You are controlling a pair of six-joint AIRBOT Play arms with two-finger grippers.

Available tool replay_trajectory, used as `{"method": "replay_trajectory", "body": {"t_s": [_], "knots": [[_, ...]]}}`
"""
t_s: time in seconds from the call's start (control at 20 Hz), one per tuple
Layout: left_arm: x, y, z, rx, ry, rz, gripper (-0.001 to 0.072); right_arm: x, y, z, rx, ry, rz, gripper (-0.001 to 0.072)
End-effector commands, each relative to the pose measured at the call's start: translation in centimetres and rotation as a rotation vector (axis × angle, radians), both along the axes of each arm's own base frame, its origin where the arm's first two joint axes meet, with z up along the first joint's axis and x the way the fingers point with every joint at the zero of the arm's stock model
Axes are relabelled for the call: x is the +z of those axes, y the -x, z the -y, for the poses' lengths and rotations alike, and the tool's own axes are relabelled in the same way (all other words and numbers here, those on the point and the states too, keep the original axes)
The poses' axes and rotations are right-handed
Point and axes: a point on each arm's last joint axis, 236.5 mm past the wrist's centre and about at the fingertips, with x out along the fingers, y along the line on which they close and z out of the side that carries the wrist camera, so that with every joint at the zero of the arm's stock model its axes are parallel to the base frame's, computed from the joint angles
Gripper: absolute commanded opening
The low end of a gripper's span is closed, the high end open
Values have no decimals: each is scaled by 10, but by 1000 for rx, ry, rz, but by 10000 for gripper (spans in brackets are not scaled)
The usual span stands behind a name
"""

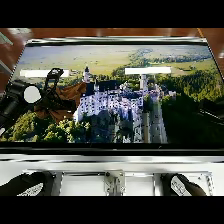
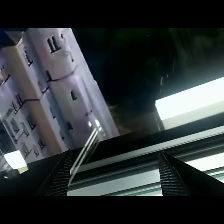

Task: Fold the shirts.

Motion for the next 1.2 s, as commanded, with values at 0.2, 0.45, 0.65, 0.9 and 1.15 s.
{"method": "replay_trajectory", "body": {"t_s": [0.2, 0.45, 0.65, 0.9, 1.15], "knots": [[0, 0, 0, 0, 0, 0, 650, 0, 0, 0, 0, 0, 0, 662], [0, 0, 0, 0, 0, 0, 650, 0, 0, 0, 0, 0, 0, 662], [0, 0, 0, 0, 0, 0, 650, 0, 0, 0, 0, 0, 0, 662], [3, -10, 6, 8, 26, 42, 651, 4, -17, 1, -6, 1, 71, 662], [4, -12, 21, 31, 103, 33, 649, 7, -24, -2, -8, -11, 103, 662]]}}
